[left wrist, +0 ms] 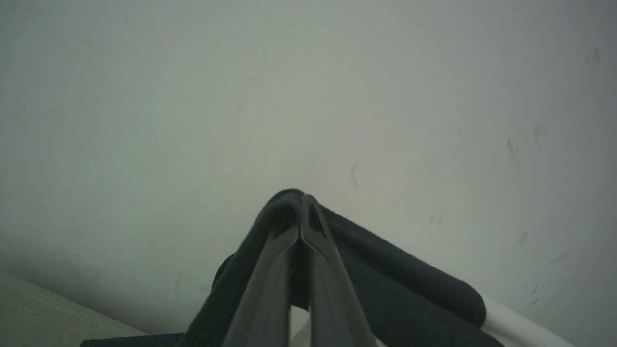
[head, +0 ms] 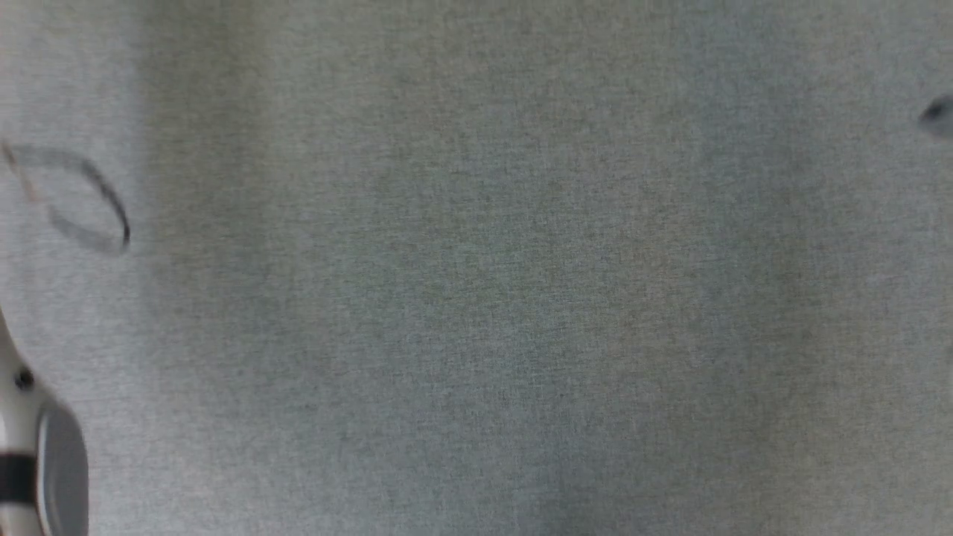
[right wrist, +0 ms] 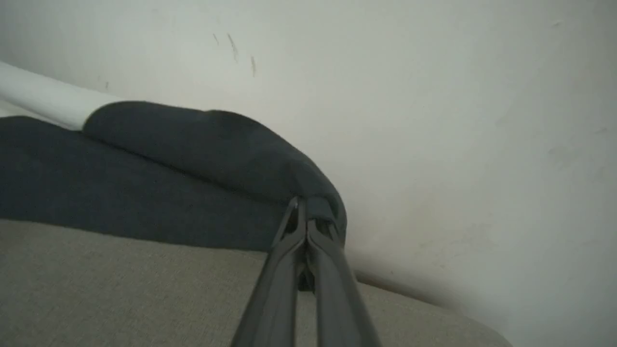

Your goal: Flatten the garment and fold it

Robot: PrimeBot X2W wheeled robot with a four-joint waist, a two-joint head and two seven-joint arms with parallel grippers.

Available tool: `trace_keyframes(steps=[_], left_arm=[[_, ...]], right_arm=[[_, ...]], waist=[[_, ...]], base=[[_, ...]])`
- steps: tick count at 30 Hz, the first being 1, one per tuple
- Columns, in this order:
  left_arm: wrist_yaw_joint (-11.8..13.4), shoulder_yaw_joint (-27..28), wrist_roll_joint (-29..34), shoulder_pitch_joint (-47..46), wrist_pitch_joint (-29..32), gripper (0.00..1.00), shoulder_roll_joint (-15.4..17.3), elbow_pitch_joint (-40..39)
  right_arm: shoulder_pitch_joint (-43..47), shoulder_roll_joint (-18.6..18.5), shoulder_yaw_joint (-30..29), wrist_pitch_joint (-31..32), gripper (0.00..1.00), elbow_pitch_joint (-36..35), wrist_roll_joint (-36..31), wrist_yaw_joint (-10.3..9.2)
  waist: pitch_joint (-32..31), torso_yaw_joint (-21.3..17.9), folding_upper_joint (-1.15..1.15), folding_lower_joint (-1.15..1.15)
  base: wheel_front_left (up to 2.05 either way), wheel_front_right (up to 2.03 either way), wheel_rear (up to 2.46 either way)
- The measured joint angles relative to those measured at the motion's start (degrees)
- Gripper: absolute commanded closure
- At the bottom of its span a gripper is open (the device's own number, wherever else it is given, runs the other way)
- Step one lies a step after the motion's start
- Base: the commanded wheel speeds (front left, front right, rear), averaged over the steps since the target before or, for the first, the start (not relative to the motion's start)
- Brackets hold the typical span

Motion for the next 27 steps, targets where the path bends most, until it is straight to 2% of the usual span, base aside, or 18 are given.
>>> trace_keyframes(steps=[5, 10, 14, 19, 27], left_arm=[[-1.6, -3.2, 4.1, 11.7, 2.0, 1.0, 3.0, -0.6], [-1.7, -3.4, 3.9, 26.2, 4.8, 1.0, 2.9, -5.9], [0.1, -2.4, 3.5, 39.4, 7.1, 1.0, 2.6, -12.2], [2.7, -1.4, 2.1, 54.9, 10.2, 1.0, -0.1, -20.4], [6.9, -2.4, 2.3, 72.4, 13.6, 1.0, -3.9, -28.3]], right_arm=[[11.1, -1.3, 3.8, 3.8, 1.0, -2.3, 5.8, -0.02], [24.3, -3.5, 5.3, 7.9, 1.0, -9.0, 10.4, -0.05], [34.8, -4.6, 4.9, 10.1, 1.0, -16.0, 12.2, -0.05], [46.7, -5.1, 2.2, 11.1, 1.0, -23.3, 12.5, -0.05], [62.6, -3.1, -2.6, 15.0, 1.0, -31.0, 11.1, -0.05]], waist=[[-3.3, 0.3, 0.0, -0.01], [-7.5, 0.6, 0.0, -0.01], [-11.2, 0.9, 0.0, -0.02], [-15.6, 1.3, 0.0, -0.02], [-21.2, 2.2, 0.0, -0.02]], base=[[0.0, 0.0, 0.0], [0.0, 0.0, 0.0], [0.0, 0.0, 0.0], [0.0, 0.0, 0.0], [0.0, 0.0, 0.0]])
